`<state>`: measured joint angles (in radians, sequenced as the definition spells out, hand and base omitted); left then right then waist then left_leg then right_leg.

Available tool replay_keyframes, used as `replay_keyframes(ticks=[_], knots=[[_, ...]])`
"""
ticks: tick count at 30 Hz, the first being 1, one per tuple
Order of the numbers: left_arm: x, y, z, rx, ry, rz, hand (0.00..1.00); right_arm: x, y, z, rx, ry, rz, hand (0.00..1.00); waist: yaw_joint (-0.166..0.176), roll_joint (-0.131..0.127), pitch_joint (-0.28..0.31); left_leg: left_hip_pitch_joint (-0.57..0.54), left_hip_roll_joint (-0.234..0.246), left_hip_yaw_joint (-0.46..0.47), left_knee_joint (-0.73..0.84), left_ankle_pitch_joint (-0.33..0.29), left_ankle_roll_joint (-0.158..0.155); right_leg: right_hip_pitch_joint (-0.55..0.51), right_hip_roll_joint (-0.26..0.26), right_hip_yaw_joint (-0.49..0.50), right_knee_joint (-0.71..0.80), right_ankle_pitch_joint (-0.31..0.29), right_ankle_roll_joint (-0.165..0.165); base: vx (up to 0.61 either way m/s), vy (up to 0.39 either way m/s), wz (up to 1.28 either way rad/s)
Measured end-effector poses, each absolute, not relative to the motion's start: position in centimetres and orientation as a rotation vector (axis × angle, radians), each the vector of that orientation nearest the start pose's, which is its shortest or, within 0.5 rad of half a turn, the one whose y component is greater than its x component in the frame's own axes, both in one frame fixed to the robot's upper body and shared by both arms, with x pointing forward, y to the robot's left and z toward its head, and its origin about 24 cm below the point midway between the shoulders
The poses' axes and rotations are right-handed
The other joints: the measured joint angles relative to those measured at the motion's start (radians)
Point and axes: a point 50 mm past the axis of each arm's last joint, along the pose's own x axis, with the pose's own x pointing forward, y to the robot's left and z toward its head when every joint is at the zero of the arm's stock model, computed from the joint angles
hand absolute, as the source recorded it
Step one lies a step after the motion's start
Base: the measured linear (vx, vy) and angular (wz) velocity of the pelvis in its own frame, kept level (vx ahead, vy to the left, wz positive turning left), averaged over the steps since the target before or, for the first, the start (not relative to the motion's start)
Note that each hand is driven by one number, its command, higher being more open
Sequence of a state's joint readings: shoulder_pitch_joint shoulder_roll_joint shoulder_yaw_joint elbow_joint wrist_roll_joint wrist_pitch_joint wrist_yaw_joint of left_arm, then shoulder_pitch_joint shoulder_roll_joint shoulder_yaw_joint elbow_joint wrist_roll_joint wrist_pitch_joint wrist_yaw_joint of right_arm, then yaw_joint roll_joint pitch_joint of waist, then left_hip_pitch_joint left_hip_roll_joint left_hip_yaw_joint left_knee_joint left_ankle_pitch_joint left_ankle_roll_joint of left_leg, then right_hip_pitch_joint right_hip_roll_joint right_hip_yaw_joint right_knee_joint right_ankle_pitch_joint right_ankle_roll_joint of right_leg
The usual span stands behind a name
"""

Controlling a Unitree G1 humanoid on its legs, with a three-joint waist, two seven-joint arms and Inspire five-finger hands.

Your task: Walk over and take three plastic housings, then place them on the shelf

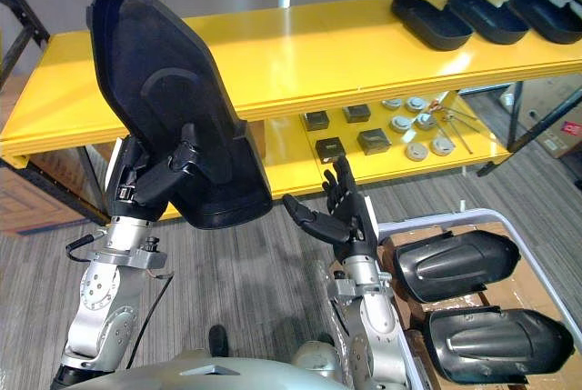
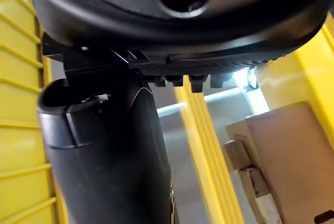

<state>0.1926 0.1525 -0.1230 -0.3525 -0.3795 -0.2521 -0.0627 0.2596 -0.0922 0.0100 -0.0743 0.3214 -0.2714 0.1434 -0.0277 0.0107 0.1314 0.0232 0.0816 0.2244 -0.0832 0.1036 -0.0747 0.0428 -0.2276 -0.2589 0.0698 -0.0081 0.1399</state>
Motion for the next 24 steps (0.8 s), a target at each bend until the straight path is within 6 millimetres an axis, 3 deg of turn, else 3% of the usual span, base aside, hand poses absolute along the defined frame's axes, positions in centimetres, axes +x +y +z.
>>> replay_keyframes(ticks=[6, 14, 18, 21, 23, 24], knots=[[19.7, 16.1, 9.1, -0.288, -0.346, -0.109, 0.00, 20.2, -18.8, 3.9, 0.177, -0.161, 0.017, 1.00, 0.011, -0.002, 0.002, 0.032, 0.030, 0.021, 0.000, -0.011, -0.027, 0.007, 0.036, 0.042, -0.023, -0.004, -0.009, -0.06, -0.036, -0.19], [19.5, 16.1, 8.9, -0.281, -0.345, -0.110, 0.00, 19.0, -18.3, 2.7, 0.273, -0.121, -0.037, 1.00, -0.005, -0.007, 0.000, 0.057, 0.030, 0.057, 0.002, -0.022, -0.028, 0.008, 0.038, 0.079, -0.036, 0.001, -0.002, 0.00, 0.009, -0.17], [19.5, 16.2, 8.9, -0.292, -0.344, -0.087, 0.00, 18.9, -17.8, 2.5, 0.305, -0.113, -0.035, 1.00, 0.001, -0.010, 0.002, 0.016, 0.033, 0.053, 0.123, -0.098, -0.024, -0.005, 0.024, 0.097, 0.003, -0.011, -0.004, 0.05, 0.023, -0.11], [19.6, 15.6, 8.9, -0.331, -0.348, -0.080, 0.00, 18.8, -18.0, 2.4, 0.313, -0.102, -0.071, 1.00, -0.004, 0.001, 0.013, -0.031, 0.034, 0.024, 0.288, -0.202, -0.008, -0.042, -0.005, 0.115, 0.146, -0.051, -0.011, 0.04, 0.088, -0.05], [19.7, 15.4, 9.1, -0.329, -0.360, -0.111, 0.00, 18.6, -18.4, 2.2, 0.308, -0.096, -0.102, 1.00, -0.006, 0.008, 0.040, -0.027, 0.030, 0.023, 0.353, -0.264, 0.014, -0.127, -0.029, 0.152, 0.371, -0.059, -0.028, -0.06, 0.180, -0.07], [19.7, 15.6, 9.2, -0.303, -0.362, -0.133, 0.00, 18.4, -18.3, 1.8, 0.313, -0.087, -0.115, 1.00, -0.009, -0.019, 0.062, 0.001, 0.009, 0.025, 0.366, -0.288, 0.025, -0.192, -0.061, 0.186, 0.536, -0.040, -0.060, -0.07, 0.156, -0.06]])
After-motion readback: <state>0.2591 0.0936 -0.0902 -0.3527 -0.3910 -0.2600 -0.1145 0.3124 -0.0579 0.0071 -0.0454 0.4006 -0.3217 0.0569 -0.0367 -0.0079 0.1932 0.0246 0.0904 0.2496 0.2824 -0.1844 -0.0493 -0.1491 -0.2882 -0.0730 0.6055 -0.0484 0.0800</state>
